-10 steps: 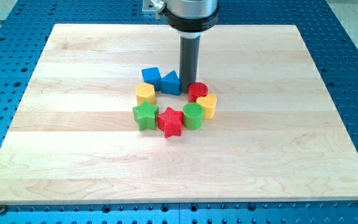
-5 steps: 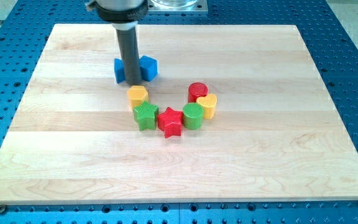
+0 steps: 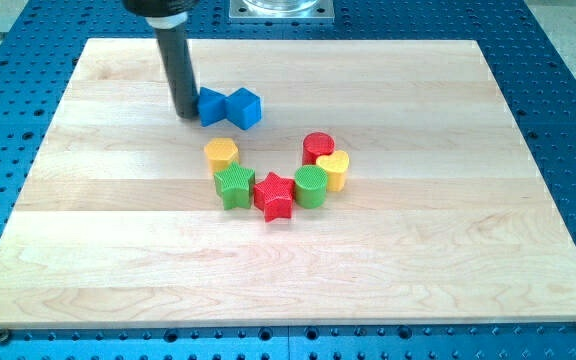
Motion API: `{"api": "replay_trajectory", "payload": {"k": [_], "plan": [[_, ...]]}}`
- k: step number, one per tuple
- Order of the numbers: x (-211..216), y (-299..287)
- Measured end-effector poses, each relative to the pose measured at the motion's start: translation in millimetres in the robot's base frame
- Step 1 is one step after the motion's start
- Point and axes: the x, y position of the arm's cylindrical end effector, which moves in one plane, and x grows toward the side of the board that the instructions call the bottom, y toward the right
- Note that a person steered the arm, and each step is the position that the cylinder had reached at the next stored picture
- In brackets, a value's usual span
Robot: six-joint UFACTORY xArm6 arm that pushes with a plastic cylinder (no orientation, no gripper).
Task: Move the triangle into the blue cube
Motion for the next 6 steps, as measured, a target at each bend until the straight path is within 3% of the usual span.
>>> {"api": "replay_trajectory", "payload": {"k": [1, 2, 3, 4, 6], "plan": [[8.8, -4.8], [49.8, -4.2], [50.5, 0.5], [44.5, 34.2], [23.1, 181.8]]}}
